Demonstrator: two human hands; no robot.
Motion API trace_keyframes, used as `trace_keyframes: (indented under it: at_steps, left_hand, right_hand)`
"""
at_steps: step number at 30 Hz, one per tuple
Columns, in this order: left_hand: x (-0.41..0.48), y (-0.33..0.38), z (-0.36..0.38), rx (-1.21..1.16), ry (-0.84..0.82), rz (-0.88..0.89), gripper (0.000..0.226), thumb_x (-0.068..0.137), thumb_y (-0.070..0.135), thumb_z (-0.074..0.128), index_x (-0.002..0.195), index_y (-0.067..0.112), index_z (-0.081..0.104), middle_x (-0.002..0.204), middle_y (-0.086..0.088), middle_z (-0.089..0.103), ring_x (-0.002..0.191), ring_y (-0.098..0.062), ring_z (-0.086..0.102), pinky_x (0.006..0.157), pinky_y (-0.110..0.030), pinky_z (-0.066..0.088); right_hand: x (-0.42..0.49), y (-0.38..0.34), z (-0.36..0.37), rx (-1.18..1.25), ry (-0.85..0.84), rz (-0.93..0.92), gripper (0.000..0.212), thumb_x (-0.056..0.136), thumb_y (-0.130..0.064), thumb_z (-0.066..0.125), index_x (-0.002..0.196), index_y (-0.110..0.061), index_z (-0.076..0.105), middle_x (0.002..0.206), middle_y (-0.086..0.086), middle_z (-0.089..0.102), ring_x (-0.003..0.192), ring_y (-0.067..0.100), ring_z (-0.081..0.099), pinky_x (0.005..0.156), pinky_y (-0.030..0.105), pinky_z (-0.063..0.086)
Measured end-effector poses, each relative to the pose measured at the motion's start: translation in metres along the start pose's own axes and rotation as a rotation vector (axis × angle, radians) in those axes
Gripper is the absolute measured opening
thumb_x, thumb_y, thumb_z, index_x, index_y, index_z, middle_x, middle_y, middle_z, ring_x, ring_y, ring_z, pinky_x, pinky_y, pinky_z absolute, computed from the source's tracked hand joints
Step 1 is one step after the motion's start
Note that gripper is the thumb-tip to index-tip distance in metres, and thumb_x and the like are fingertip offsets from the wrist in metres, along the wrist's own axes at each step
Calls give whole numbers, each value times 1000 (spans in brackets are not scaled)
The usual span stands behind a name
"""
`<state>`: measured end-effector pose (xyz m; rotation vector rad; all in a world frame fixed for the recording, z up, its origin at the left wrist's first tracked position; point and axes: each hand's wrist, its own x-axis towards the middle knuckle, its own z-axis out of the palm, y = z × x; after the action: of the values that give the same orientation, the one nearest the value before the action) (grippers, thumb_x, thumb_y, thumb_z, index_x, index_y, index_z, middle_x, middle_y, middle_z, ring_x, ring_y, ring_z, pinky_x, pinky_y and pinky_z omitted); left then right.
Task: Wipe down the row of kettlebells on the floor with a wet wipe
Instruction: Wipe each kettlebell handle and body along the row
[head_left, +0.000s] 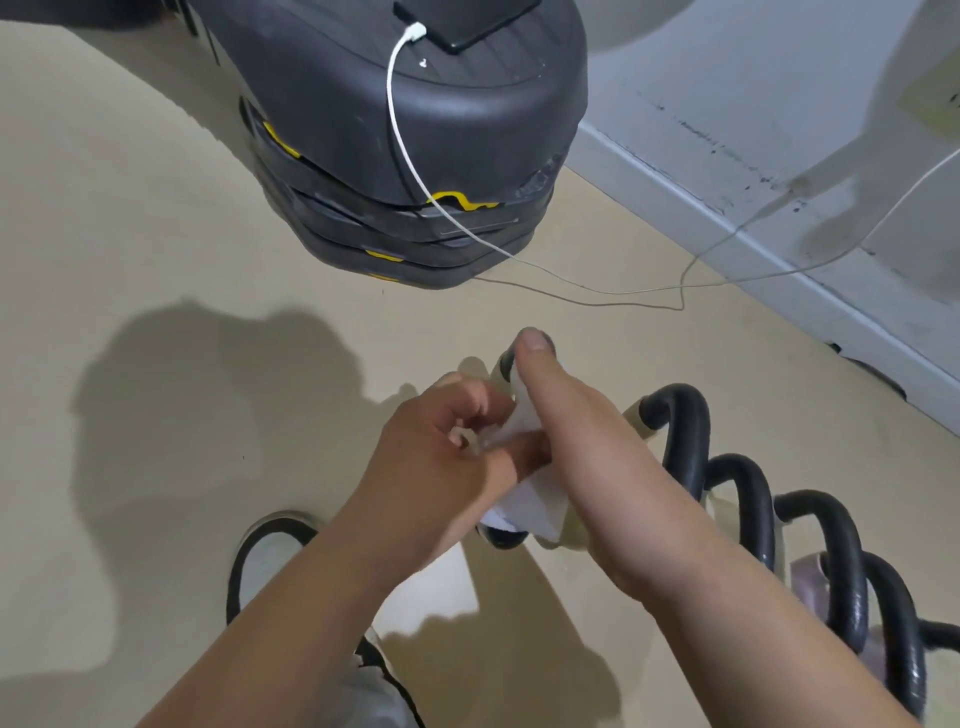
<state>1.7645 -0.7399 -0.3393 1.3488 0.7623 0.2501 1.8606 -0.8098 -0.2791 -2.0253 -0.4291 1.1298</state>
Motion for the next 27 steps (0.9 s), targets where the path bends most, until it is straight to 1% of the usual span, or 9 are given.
trace_keyframes:
  at_steps: [3,6,9,12,14,17,21,24,27]
  left_hand:
    - [5,1,-3,-32,112,-55,28,81,36,68,75,11,59,66,0,61,61,-23,58,58,-37,50]
    - [17,3,-16,-6,489,-22,23,83,24,62,69,13,47,68,8,50,61,-13,46,57,-29,37]
    - [29,8,-25,225,650,200,31,85,15,58,68,11,32,74,2,40,69,-20,39,61,-32,32]
    - [42,6,-15,327,574,189,27,93,23,58,74,18,39,69,7,45,68,-20,43,61,-36,38]
    - [44,-1,4,326,414,112,14,97,28,54,86,23,49,78,9,57,74,-13,54,66,-32,42]
    - [39,-17,33,201,211,-76,13,101,38,44,101,26,49,89,4,63,79,-10,60,73,-31,49]
    - [27,-13,49,18,144,-214,21,106,36,34,120,40,49,110,3,67,100,-18,66,92,-40,53]
    - [48,4,56,-8,125,-253,34,105,33,36,136,28,48,125,-7,62,114,-28,63,102,-46,49]
    - [93,11,54,-13,112,-397,30,99,32,42,107,12,63,105,-14,65,93,-32,65,91,-42,55]
  right_hand:
    - [-12,2,-1,-73,161,-220,54,102,-60,40,92,-10,58,81,16,61,67,26,59,59,37,48]
    - [-6,9,-16,10,377,-212,33,102,-48,47,91,-25,68,88,4,64,70,19,62,56,19,54]
    - [17,28,-34,-48,398,-82,17,101,-38,54,101,-32,70,88,1,73,77,18,71,79,40,62]
    - [36,40,-45,-105,320,-22,16,102,-32,56,98,-29,72,91,-1,76,76,5,73,84,38,62]
    - [46,41,-48,-67,281,15,19,102,-31,57,97,-24,74,95,2,76,80,10,74,80,34,63]
    - [60,41,-47,29,241,51,23,102,-25,56,99,-11,75,99,8,77,91,24,76,78,36,62]
    - [72,41,-47,36,244,60,23,98,-22,57,100,-4,72,99,11,77,95,28,75,84,45,63]
    - [73,42,-50,-51,250,13,28,96,-28,59,95,-1,69,86,14,70,82,30,67,80,41,59]
    - [71,42,-56,-56,258,-3,30,98,-29,60,96,0,69,78,2,59,75,17,52,70,31,44]
